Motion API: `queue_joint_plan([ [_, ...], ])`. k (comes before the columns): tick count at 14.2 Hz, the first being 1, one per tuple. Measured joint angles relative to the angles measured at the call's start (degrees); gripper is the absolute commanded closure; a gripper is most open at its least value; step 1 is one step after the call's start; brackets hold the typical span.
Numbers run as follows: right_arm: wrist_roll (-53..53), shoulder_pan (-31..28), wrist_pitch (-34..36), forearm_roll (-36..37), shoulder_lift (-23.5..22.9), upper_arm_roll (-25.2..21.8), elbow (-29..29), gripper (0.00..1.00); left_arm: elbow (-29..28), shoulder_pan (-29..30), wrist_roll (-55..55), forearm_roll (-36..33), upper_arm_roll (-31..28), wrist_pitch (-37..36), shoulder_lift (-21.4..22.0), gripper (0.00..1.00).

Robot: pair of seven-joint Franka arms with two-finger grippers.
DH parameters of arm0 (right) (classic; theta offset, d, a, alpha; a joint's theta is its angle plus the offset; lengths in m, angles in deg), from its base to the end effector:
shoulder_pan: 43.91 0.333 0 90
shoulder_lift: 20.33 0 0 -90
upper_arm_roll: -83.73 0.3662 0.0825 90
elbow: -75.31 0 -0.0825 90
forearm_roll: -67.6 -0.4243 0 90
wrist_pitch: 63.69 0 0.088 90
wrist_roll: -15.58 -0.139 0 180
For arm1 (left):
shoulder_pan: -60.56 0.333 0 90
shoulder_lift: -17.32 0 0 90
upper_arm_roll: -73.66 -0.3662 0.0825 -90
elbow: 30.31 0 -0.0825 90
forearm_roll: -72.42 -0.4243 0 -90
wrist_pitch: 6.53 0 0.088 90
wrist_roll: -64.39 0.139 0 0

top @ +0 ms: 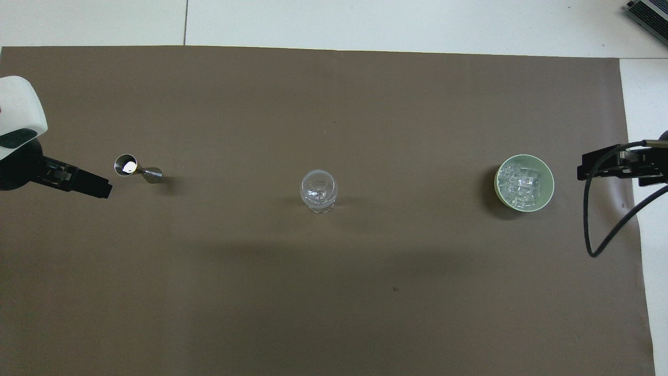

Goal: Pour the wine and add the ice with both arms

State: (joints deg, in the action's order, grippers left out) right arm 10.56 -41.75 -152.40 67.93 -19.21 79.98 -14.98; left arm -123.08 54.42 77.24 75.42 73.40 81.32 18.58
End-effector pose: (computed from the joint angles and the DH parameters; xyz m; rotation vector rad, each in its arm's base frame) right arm 0.5850 -0.0174 0.6497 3.1316 -0.1810 -0.0124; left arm 0.5759 -0.0668 0.6281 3.0428 -0.5023 -0.0934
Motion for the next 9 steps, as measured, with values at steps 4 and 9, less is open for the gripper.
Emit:
queue_joint_plan([
  [4,0.0,0.0,0.0,0.0,0.0,0.0,0.0,0.0,-0.2,0.5,0.0,0.0,-0.5,0.0,0.1,0.0],
  [9,0.0,0.0,0.0,0.0,0.0,0.0,0.0,0.0,-2.4,0.4,0.0,0.0,0.1,-0.1,1.1,0.0],
])
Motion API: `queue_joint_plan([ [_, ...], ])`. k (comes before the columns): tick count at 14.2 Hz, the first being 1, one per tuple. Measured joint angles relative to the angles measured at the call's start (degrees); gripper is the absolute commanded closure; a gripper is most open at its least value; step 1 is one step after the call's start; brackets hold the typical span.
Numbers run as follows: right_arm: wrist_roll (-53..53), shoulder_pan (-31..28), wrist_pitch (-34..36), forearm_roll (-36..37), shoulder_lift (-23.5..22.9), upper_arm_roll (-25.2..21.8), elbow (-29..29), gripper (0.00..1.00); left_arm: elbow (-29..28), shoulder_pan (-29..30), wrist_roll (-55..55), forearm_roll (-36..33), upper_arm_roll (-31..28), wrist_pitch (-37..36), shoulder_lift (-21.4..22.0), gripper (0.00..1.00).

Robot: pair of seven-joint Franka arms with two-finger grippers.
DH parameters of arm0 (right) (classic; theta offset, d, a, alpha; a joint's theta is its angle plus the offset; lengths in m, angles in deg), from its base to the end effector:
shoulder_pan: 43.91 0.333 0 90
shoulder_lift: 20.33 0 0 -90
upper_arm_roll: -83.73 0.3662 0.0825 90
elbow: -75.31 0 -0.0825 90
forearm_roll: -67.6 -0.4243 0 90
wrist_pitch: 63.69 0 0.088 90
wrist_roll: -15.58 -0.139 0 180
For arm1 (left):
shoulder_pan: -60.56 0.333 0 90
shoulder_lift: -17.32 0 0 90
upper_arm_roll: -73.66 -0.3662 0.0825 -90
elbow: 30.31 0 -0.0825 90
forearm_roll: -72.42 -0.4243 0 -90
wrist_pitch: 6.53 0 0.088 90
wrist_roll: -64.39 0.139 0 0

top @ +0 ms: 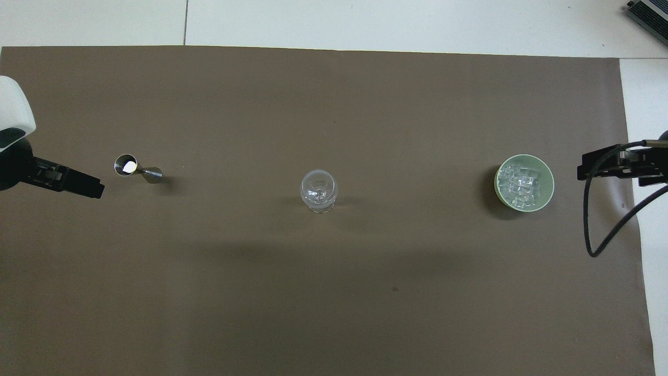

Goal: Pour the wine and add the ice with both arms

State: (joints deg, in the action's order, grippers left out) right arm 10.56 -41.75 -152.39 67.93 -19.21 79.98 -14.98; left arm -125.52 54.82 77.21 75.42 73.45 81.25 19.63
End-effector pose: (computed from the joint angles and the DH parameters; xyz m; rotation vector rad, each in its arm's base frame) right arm 0.5850 -0.0174 0.6496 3.1316 -0.1810 -0.0127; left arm 0.5675 -0.0624 0.6171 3.0413 -0.4908 -0.1323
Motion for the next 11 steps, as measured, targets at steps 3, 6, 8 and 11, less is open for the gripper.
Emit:
queue_joint_plan([
  [3,0.0,0.0,0.0,0.0,0.0,0.0,0.0,0.0,-0.8,0.3,-0.2,0.0,-0.6,0.2,0.5,0.0],
  [6,0.0,0.0,0.0,0.0,0.0,0.0,0.0,0.0,-1.1,0.8,-0.2,0.0,-0.8,0.4,0.6,0.0],
  [8,0.0,0.0,0.0,0.0,0.0,0.0,0.0,0.0,-1.9,1.0,-0.4,0.0,-0.8,0.4,0.6,0.0],
  [11,0.0,0.0,0.0,0.0,0.0,0.0,0.0,0.0,-3.3,2.1,-0.5,0.0,-0.9,0.4,0.6,0.0],
])
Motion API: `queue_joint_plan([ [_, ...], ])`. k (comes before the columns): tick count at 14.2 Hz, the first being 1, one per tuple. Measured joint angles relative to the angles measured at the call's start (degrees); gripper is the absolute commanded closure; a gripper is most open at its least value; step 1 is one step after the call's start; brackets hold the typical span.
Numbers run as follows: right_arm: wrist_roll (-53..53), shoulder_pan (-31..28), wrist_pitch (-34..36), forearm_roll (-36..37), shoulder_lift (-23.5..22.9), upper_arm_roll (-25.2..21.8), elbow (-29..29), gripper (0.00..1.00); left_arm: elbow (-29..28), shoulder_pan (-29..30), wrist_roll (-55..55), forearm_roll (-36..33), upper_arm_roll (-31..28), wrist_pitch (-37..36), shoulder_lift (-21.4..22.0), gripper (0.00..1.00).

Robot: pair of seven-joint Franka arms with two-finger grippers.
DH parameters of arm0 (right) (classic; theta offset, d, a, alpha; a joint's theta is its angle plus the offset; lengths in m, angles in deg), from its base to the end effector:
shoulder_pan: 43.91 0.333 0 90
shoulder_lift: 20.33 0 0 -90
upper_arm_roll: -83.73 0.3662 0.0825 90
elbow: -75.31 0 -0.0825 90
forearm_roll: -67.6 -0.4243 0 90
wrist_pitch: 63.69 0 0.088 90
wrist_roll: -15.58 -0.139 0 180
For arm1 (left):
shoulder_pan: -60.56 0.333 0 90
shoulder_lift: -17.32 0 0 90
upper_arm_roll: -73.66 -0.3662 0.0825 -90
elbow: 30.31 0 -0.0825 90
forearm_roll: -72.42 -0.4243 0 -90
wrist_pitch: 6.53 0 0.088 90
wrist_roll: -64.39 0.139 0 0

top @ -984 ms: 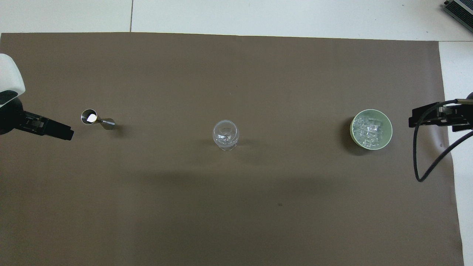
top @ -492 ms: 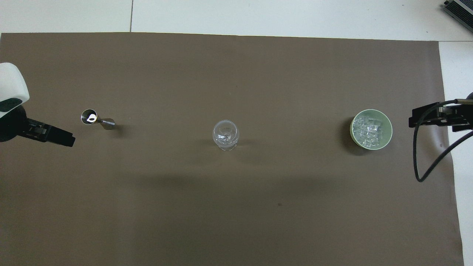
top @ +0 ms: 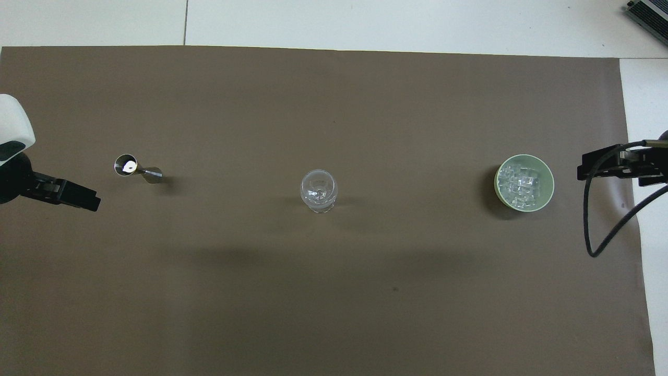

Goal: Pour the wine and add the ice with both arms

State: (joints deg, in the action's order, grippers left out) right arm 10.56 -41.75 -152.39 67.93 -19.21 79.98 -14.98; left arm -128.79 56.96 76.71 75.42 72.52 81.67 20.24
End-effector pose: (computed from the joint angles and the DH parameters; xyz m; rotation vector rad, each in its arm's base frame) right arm 0.5850 -0.0174 0.6496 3.1316 -0.1810 -0.0127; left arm 0.5627 -0.0313 0.5950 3.0464 -0.3926 -0.1898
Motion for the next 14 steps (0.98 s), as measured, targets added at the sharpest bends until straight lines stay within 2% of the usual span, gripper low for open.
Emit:
queue_joint_plan([
  [4,0.0,0.0,0.0,0.0,0.0,0.0,0.0,0.0,-2.9,0.3,0.5,0.4,0.1,0.4,-0.9,0.0],
  [8,0.0,0.0,0.0,0.0,0.0,0.0,0.0,0.0,-4.2,0.6,2.8,2.4,0.0,4.2,-5.3,0.0],
  [11,0.0,0.0,0.0,0.0,0.0,0.0,0.0,0.0,-3.7,4.1,2.5,9.5,-0.1,4.4,-8.4,0.0],
  [14,0.0,0.0,0.0,0.0,0.0,0.0,0.0,0.0,-3.6,8.5,-3.5,15.9,-0.4,4.0,-9.3,0.0],
])
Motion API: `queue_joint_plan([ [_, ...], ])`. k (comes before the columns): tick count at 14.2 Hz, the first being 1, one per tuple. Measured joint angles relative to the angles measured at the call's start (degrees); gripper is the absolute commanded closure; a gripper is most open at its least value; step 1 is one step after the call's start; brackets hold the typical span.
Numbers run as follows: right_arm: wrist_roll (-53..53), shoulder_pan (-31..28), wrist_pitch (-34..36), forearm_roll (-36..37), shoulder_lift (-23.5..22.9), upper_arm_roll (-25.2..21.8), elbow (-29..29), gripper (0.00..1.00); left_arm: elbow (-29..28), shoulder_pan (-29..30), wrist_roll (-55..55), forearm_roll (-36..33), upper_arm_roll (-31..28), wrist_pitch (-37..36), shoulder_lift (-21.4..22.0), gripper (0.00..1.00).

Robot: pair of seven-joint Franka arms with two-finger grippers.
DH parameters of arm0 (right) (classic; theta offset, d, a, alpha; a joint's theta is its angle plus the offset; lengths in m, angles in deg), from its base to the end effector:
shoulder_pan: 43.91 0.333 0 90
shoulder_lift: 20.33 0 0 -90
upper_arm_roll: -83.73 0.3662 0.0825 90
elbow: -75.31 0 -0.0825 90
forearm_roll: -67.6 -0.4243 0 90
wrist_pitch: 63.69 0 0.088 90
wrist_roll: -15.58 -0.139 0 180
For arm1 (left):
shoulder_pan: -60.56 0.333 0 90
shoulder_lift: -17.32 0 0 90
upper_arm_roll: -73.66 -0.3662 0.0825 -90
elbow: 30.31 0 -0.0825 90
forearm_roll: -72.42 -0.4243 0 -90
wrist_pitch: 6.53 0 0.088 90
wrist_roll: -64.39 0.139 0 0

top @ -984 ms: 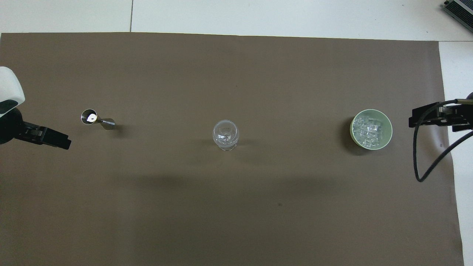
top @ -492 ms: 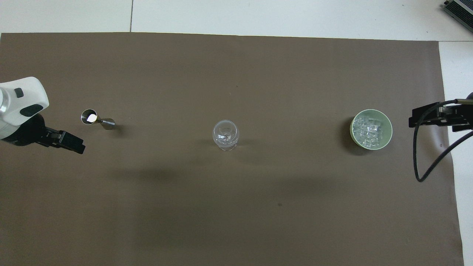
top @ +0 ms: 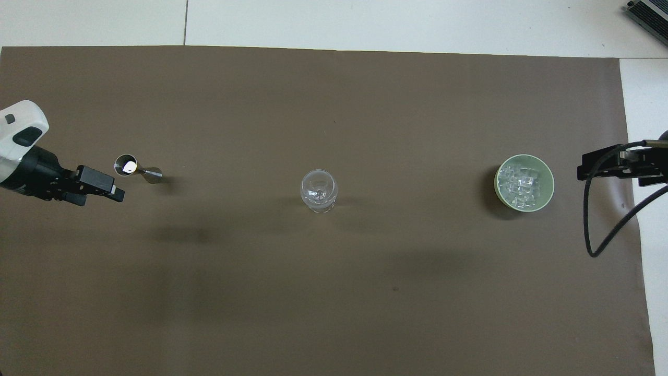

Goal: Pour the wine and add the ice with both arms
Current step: 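Open the left gripper and move it toward the silver jigger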

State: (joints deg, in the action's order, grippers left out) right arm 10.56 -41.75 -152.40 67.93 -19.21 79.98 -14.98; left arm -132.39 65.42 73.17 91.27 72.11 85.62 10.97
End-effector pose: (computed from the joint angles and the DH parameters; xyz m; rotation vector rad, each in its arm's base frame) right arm 0.5850 -0.0174 0.6497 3.1316 -0.1810 -0.0124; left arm 0.6001 0.0228 0.4807 2.7663 0.0260 -0.3321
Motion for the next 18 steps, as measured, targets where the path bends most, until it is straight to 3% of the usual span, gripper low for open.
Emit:
queue_joint_plan([
  [6,0.0,0.0,0.0,0.0,0.0,0.0,0.0,0.0,2.9,4.9,-15.7,5.7,-0.2,-2.2,-3.0,0.0],
  [10,0.0,0.0,0.0,0.0,0.0,0.0,0.0,0.0,6.3,9.6,-25.9,13.7,-0.7,-4.2,-9.4,0.0],
  [14,0.0,0.0,0.0,0.0,0.0,0.0,0.0,0.0,6.4,13.4,-37.0,21.4,-1.1,-5.1,-15.1,0.0],
  [18,0.0,0.0,0.0,0.0,0.0,0.0,0.0,0.0,5.3,14.4,-41.4,27.6,-1.2,-5.0,-18.8,0.0],
])
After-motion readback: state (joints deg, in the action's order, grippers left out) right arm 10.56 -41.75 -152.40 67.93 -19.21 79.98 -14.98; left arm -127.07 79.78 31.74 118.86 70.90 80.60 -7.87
